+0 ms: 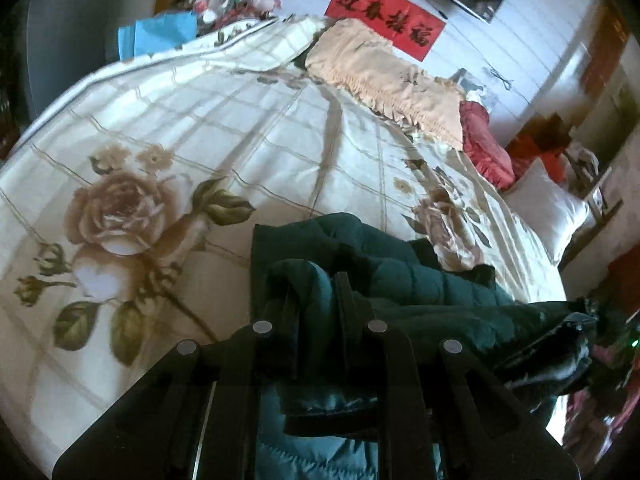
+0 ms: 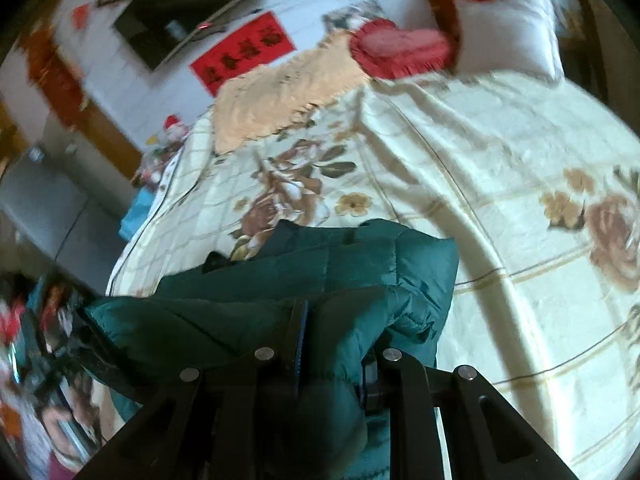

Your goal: Fold large clothes

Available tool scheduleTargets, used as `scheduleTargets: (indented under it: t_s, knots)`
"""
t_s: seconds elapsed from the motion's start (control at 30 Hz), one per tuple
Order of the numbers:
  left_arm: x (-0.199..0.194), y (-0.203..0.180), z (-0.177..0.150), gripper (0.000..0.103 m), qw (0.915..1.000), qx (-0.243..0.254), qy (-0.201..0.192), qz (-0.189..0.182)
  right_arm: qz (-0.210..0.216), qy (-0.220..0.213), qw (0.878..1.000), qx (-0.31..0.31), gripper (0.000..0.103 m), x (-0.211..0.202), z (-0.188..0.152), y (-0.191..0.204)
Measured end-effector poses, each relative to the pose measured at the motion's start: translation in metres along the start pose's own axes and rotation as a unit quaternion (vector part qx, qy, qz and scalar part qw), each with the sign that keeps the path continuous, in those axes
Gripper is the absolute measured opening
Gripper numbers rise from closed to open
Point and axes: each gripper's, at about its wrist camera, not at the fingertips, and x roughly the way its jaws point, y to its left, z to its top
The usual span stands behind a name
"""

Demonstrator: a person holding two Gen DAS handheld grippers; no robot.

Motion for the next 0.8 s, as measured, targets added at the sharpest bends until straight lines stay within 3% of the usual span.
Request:
scheduleTargets:
  t_s: [0.17, 0.33, 0.37, 0.4, 0.5, 0.6, 0.67, 0.8]
  knots:
    - [0.017, 0.014, 0.009, 0.024, 0.9976, -0.046, 0.013, -0.051, 0.017, -0.012, 1.0, 0.012, 0.034, 0.016, 0.007, -0.004]
    - [-0.001, 0.021, 0.021, 0.038, 0.9922, -0.052, 0.03, -0.109, 0.049, -0.03, 0.998, 0.029, 0.044, -0.002, 0.011, -0.011]
    - [-0.008, 0.019, 0.023, 0.047, 0.9926, -0.046, 0.024, -0.11, 0.051, -0.035, 0.998, 0.033, 0.047, -0.005, 0.012, -0.011]
    - [-0.02, 0.017, 0.024, 0.063, 0.9938, -0.036, 0.007, -0.105, 0.052, -0.042, 0.997, 0.037, 0.048, -0.012, 0.012, -0.011]
    - [-0.051, 0.015, 0.023, 0.081, 0.9946, -0.018, -0.057, -0.084, 0.046, -0.062, 0.997, 0.03, 0.05, -0.028, 0.009, -0.001]
    - [-0.067, 0.012, 0.019, 0.081, 0.9939, -0.008, -0.085, -0.069, 0.022, -0.1, 0.995, 0.012, 0.054, -0.046, 0.005, 0.011]
    - [-0.066, 0.003, 0.011, 0.081, 0.995, 0.008, -0.077, -0.062, 0.023, -0.122, 0.992, 0.026, 0.066, -0.054, 0.005, 0.015]
    - [-0.051, -0.014, -0.009, 0.081, 0.9958, 0.038, -0.064, -0.053, -0.03, -0.18, 0.983, -0.008, 0.067, -0.072, 0.002, 0.036]
